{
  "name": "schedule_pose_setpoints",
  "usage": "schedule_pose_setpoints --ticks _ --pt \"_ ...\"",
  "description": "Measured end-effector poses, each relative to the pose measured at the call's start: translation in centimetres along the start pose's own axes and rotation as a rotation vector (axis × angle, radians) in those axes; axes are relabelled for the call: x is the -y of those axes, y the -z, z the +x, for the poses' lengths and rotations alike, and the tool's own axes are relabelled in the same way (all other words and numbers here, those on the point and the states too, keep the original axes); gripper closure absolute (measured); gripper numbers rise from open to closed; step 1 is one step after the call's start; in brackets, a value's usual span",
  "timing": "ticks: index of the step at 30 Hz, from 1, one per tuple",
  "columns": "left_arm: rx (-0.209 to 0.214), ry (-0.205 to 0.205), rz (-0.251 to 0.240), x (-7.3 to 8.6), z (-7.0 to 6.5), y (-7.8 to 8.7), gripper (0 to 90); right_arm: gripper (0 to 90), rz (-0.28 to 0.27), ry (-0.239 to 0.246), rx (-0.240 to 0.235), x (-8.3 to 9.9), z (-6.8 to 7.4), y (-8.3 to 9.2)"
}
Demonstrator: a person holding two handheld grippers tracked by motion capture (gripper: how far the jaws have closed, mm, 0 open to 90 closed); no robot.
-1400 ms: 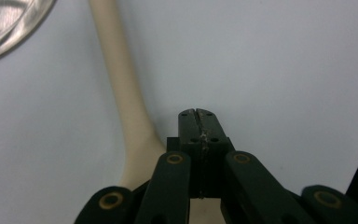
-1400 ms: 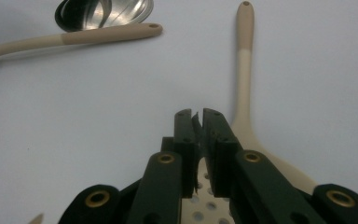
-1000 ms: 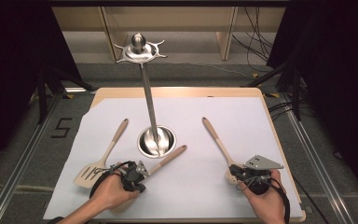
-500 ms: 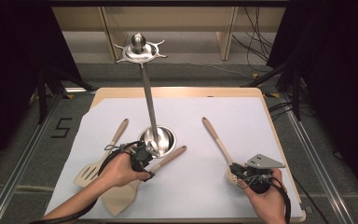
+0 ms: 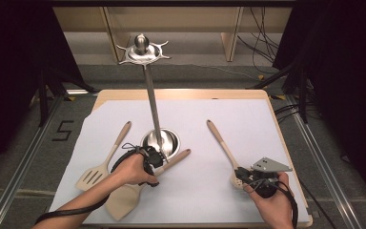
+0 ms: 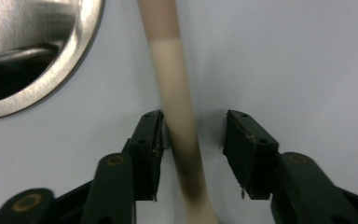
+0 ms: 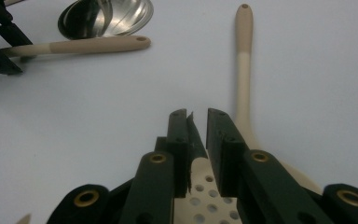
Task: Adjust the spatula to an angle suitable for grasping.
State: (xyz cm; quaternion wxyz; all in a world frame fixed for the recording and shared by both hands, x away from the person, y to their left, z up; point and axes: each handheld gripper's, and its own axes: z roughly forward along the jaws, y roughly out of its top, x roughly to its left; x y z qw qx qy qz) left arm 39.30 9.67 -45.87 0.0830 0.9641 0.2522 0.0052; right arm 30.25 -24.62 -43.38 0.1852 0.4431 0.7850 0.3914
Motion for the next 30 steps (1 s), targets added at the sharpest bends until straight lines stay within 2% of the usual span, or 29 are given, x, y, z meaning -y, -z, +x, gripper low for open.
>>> schedule_pose_setpoints --ticks 4,6,7,8,9,10,13,17,18,20,22,23,24,26,28,29,30 --pt "-0.018 -0.009 0.031 -0.4 0.0 0.0 63.6 80.0 -0.002 -0.006 -0.009 0.0 -0.1 -0.1" --pt "-0.028 -0.016 0.043 -0.5 -0.2 0.0 67.4 79.9 -0.004 0.012 0.009 0.1 -0.2 -0.1" --pt "-0.035 -0.019 0.044 -0.6 -0.3 0.0 69.1 79.9 0.003 -0.011 0.007 0.1 0.0 -0.1" --pt "-0.049 -0.018 0.038 -0.5 -0.5 0.0 72.2 79.7 -0.007 0.017 0.009 0.1 -0.2 -0.1" --pt "-0.050 -0.015 0.041 -0.5 -0.6 0.0 72.2 79.7 -0.007 0.017 0.009 0.1 -0.2 -0.1" --pt "-0.051 -0.007 0.041 -0.5 -0.7 0.0 74.8 79.7 0.003 -0.004 0.000 0.1 -0.2 -0.1" --pt "-0.042 0.029 0.037 -0.4 -0.6 0.0 77.0 79.7 0.007 -0.006 0.001 0.1 -0.2 0.0" --pt "-0.063 0.040 0.031 -0.3 -1.0 0.0 77.9 79.6 0.007 -0.003 0.002 0.1 -0.2 0.0" --pt "-0.067 0.038 0.024 -0.2 -1.0 0.0 78.0 79.6 0.018 -0.035 -0.001 0.2 0.0 -0.1" --pt "-0.064 0.048 0.004 0.0 -1.0 0.0 78.1 79.6 0.007 -0.004 -0.008 0.2 -0.4 -0.2" --pt "-0.052 0.060 -0.012 0.2 -0.8 0.1 78.1 79.6 -0.001 0.006 0.007 0.1 -0.4 -0.2" --pt "-0.045 0.057 -0.013 0.4 -0.7 0.2 78.1 79.6 0.007 -0.015 0.001 0.2 -0.3 -0.2" --pt "-0.044 0.057 -0.024 0.5 -0.7 0.2 78.1 79.6 0.006 -0.002 -0.004 0.1 -0.4 -0.3" --pt "-0.040 0.064 -0.055 0.8 -0.7 0.4 78.1 79.6 0.012 -0.013 -0.002 0.1 -0.4 -0.2" --pt "-0.033 0.062 -0.098 1.2 -0.7 0.7 78.1 79.6 0.004 0.003 0.014 0.1 -0.5 -0.2" --pt "-0.016 0.075 -0.153 1.6 -0.8 1.1 78.1 79.6 0.005 0.001 0.015 0.1 -0.5 -0.2" --pt "-0.016 0.075 -0.153 1.6 -0.8 1.1 78.1 79.6 0.005 0.001 0.015 0.1 -0.5 -0.2"
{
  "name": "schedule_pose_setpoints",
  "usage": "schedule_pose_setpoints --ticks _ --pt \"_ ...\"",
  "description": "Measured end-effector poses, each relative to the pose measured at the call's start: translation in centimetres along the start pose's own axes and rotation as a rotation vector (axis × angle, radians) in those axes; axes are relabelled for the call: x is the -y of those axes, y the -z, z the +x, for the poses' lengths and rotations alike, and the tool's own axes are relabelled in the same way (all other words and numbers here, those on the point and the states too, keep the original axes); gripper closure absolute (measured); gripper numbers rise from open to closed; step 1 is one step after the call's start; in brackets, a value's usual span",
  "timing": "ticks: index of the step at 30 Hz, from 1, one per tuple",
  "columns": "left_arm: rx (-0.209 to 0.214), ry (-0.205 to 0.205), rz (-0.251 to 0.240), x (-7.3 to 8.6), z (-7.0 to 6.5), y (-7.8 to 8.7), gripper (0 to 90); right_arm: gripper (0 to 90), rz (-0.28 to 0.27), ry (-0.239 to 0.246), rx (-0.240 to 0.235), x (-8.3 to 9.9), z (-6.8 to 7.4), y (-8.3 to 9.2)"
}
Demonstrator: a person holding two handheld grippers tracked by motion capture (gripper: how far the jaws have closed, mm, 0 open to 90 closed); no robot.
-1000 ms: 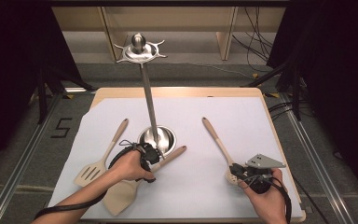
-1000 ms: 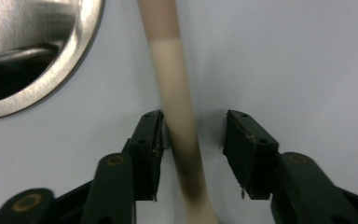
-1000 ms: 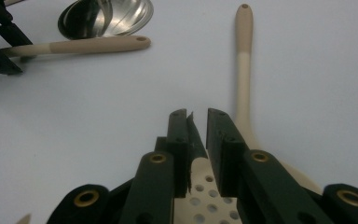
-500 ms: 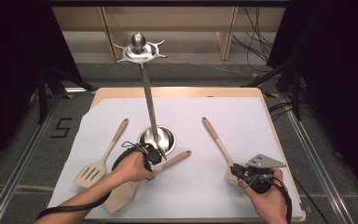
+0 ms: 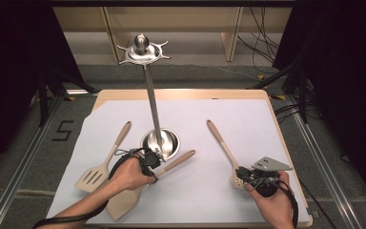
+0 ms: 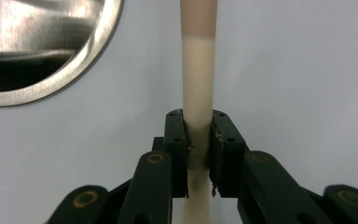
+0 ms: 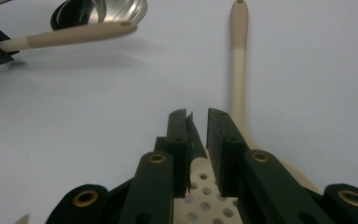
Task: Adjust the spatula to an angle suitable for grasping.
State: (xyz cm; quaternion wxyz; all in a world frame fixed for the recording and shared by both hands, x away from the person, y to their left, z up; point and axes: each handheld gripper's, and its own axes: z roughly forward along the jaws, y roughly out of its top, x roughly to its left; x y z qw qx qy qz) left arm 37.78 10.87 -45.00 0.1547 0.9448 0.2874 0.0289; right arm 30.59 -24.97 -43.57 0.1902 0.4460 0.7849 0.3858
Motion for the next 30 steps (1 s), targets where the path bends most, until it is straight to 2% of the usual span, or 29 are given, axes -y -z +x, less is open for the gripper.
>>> schedule_pose_setpoints --ticks 2,3,4,5,6,7,10,13,14,15,16,17,18,19,21,25,26,28,29,30 --pt "0.020 0.016 -0.068 0.5 -0.2 0.8 78.1 79.6 -0.010 -0.001 0.008 0.0 0.0 0.1" --pt "0.020 0.016 -0.068 0.5 -0.2 0.8 78.1 79.6 -0.010 -0.001 0.008 0.0 0.0 0.1" --pt "0.022 0.025 -0.096 0.7 -0.4 0.9 78.1 79.6 0.001 -0.033 -0.005 0.0 0.2 0.1" --pt "0.026 0.021 -0.108 0.9 -0.4 1.2 78.1 79.6 -0.004 -0.035 0.001 0.0 0.2 0.1" --pt "0.036 0.048 -0.164 1.1 -0.7 1.3 78.1 79.6 -0.004 -0.045 -0.001 0.0 0.2 0.1" --pt "0.031 0.047 -0.188 1.3 -0.7 1.5 78.1 79.6 -0.017 -0.023 -0.007 0.0 -0.1 0.1" --pt "0.023 0.033 -0.226 1.8 -0.6 2.2 78.1 79.6 -0.022 -0.020 -0.004 0.0 -0.2 0.1" --pt "0.024 0.055 -0.277 2.2 -0.6 2.8 78.1 79.6 -0.023 -0.021 -0.005 0.0 -0.1 0.1" --pt "0.035 0.081 -0.317 2.3 -0.8 2.9 78.1 79.6 -0.023 -0.020 -0.005 0.0 -0.1 0.1" --pt "0.017 0.072 -0.319 2.5 -0.6 3.0 78.1 79.6 -0.024 -0.020 -0.005 0.0 -0.1 0.1" --pt "0.027 0.077 -0.354 2.7 -0.7 3.2 78.1 79.6 -0.024 -0.019 -0.005 0.0 -0.1 0.1" --pt "0.002 0.071 -0.374 2.9 -0.7 3.4 78.1 79.6 -0.026 -0.019 -0.004 0.0 -0.1 0.1" --pt "0.007 0.091 -0.397 3.0 -0.8 3.5 78.1 79.6 -0.025 -0.022 -0.004 0.0 -0.1 0.2" --pt "0.022 0.079 -0.410 3.2 -0.7 3.8 78.1 79.5 -0.024 -0.019 0.006 0.0 -0.1 0.2" --pt "0.021 0.090 -0.458 3.5 -0.7 4.1 78.0 79.5 -0.026 -0.026 -0.004 0.0 -0.1 0.2" --pt "0.018 0.117 -0.545 4.1 -0.6 4.6 78.0 79.4 -0.027 -0.023 0.007 0.0 -0.1 0.2" --pt "0.013 0.123 -0.555 4.2 -0.6 4.7 78.0 79.4 -0.024 -0.040 0.008 0.0 0.1 0.3" --pt "0.008 0.144 -0.596 4.5 -0.8 4.9 78.0 79.4 -0.025 -0.039 0.005 0.0 0.1 0.2" --pt "-0.009 0.132 -0.616 4.9 -0.9 5.3 78.0 79.3 -0.032 -0.016 0.003 0.0 -0.1 0.1" --pt "-0.009 0.132 -0.616 4.9 -0.9 5.3 78.0 79.3 -0.032 -0.016 0.003 0.0 -0.1 0.1"
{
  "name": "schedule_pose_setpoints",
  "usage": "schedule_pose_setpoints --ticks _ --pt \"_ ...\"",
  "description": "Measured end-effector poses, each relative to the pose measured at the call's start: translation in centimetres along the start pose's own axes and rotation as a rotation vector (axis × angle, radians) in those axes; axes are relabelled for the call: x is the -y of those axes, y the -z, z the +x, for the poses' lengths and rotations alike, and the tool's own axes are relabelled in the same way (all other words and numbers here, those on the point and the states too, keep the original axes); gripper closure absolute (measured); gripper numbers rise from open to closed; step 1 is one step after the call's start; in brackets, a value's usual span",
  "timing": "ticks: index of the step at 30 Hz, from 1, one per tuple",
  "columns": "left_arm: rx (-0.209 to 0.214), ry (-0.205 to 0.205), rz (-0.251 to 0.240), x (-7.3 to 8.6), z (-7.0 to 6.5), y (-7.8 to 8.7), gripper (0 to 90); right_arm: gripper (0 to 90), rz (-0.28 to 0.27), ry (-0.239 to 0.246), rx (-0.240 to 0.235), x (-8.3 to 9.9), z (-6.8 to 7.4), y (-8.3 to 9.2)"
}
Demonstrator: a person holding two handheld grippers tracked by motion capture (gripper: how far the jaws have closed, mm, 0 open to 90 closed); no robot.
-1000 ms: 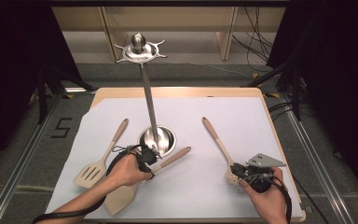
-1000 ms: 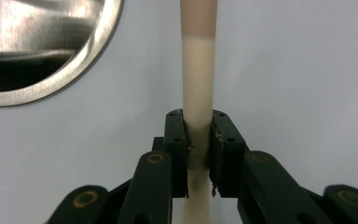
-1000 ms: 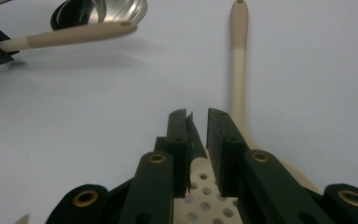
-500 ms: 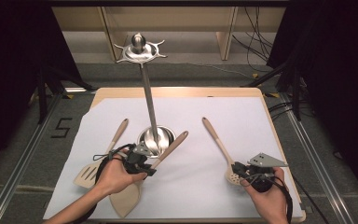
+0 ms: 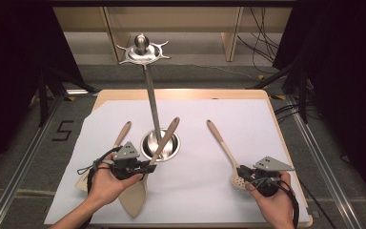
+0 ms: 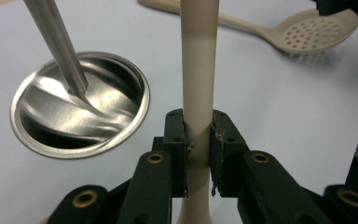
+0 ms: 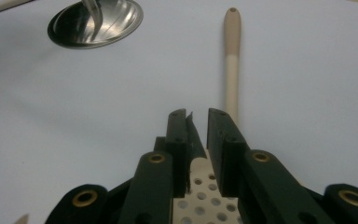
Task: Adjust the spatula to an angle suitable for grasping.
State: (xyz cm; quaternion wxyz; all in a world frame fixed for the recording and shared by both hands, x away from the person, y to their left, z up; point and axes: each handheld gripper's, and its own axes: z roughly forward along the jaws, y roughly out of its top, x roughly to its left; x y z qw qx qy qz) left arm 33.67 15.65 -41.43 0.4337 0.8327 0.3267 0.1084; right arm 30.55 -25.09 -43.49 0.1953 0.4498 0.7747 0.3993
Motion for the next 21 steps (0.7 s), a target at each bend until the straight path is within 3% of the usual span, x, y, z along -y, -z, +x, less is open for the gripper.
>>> schedule_pose_setpoints --ticks 3,4,6,10,19,21 --pt "-0.006 0.040 -0.064 0.1 -0.5 0.5 78.0 79.3 0.010 -0.031 0.006 0.0 0.3 0.1" --pt "-0.004 0.035 -0.078 0.1 -0.5 0.7 78.0 79.3 0.000 -0.005 0.000 0.0 0.0 0.1" --pt "-0.018 0.036 -0.116 0.1 -0.7 1.2 78.0 79.3 -0.005 0.002 0.003 0.0 0.0 0.1" --pt "-0.050 0.030 -0.145 -0.1 -0.7 2.1 78.0 79.1 -0.005 0.001 0.005 0.0 0.0 0.1" --pt "-0.085 0.038 -0.221 -1.0 -0.8 3.1 78.0 78.7 -0.005 -0.006 0.000 0.0 0.0 0.1" --pt "-0.090 0.024 -0.235 -1.2 -0.9 3.3 78.0 78.7 -0.006 -0.006 0.000 0.0 0.0 0.1"
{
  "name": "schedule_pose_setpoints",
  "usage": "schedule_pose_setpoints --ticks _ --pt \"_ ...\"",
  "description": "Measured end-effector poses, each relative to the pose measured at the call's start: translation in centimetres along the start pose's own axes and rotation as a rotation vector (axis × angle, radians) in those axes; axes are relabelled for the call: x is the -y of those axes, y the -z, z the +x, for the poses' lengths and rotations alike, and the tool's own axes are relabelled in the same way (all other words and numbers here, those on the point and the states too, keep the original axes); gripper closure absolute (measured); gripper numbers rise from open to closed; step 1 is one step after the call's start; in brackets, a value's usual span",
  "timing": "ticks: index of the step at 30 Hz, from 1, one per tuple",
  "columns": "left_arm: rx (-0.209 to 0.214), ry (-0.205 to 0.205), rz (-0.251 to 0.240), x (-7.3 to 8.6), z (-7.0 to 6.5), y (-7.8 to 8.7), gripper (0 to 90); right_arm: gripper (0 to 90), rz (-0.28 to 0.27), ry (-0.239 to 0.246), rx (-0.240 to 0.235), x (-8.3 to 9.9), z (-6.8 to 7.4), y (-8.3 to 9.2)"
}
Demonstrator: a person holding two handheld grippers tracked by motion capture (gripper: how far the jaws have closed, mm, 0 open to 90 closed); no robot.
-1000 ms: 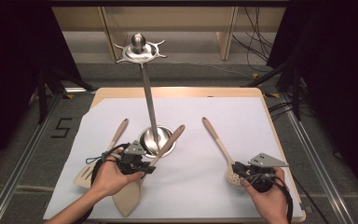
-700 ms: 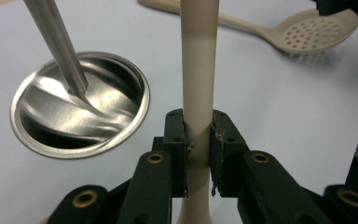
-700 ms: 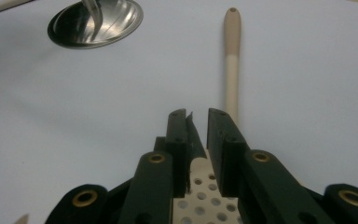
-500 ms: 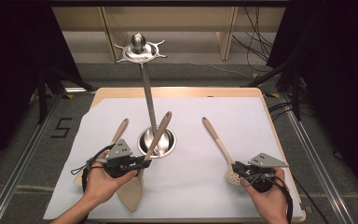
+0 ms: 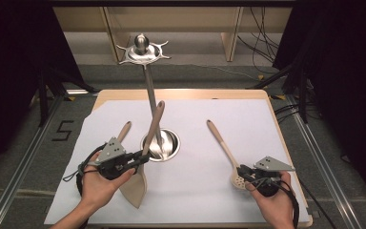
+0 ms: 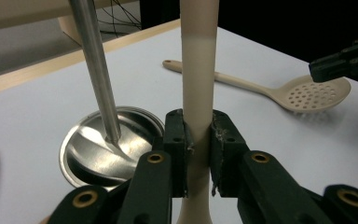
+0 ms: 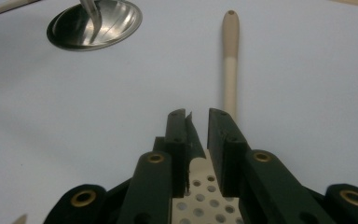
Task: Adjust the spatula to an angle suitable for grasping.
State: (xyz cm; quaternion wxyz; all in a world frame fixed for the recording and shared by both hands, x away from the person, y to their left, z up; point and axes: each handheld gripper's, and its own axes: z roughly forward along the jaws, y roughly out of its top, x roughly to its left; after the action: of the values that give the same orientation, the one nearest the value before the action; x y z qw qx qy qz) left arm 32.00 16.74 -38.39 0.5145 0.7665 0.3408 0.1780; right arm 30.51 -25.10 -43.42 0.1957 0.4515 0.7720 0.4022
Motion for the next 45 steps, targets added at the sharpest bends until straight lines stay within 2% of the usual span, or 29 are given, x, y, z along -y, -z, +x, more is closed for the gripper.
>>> schedule_pose_setpoints --ticks 1,3,7,8,21,26,33,35,45 --pt "-0.013 0.014 -0.007 -0.1 -0.2 0.1 78.0 78.7 0.001 0.003 0.003 0.0 0.0 0.0" --pt "-0.013 0.018 -0.025 -0.2 -0.2 0.2 78.0 78.6 -0.001 0.004 0.003 0.0 0.0 0.0" --pt "-0.035 0.010 -0.042 -0.5 0.0 0.7 78.0 78.5 -0.001 0.005 0.002 0.0 0.0 0.0" --pt "-0.040 0.026 -0.059 -0.6 0.3 0.9 78.0 78.4 -0.002 0.005 0.003 0.0 0.0 0.0" --pt "-0.083 0.013 -0.121 -1.8 2.0 3.0 78.0 78.1 0.001 -0.001 0.003 0.0 0.0 -0.1" --pt "-0.086 0.015 -0.141 -2.0 2.7 3.4 78.0 77.9 0.005 0.010 0.006 0.0 0.0 -0.1" --pt "-0.084 0.008 -0.157 -2.0 2.8 3.7 78.0 77.3 0.000 0.005 0.015 0.0 0.0 0.0" --pt "-0.070 0.004 -0.170 -2.0 2.9 3.7 78.0 77.1 0.001 0.006 0.015 0.0 -0.1 0.0" --pt "-0.073 -0.019 -0.177 -2.2 3.3 4.3 78.0 76.5 -0.001 0.007 0.016 0.0 -0.1 0.0"
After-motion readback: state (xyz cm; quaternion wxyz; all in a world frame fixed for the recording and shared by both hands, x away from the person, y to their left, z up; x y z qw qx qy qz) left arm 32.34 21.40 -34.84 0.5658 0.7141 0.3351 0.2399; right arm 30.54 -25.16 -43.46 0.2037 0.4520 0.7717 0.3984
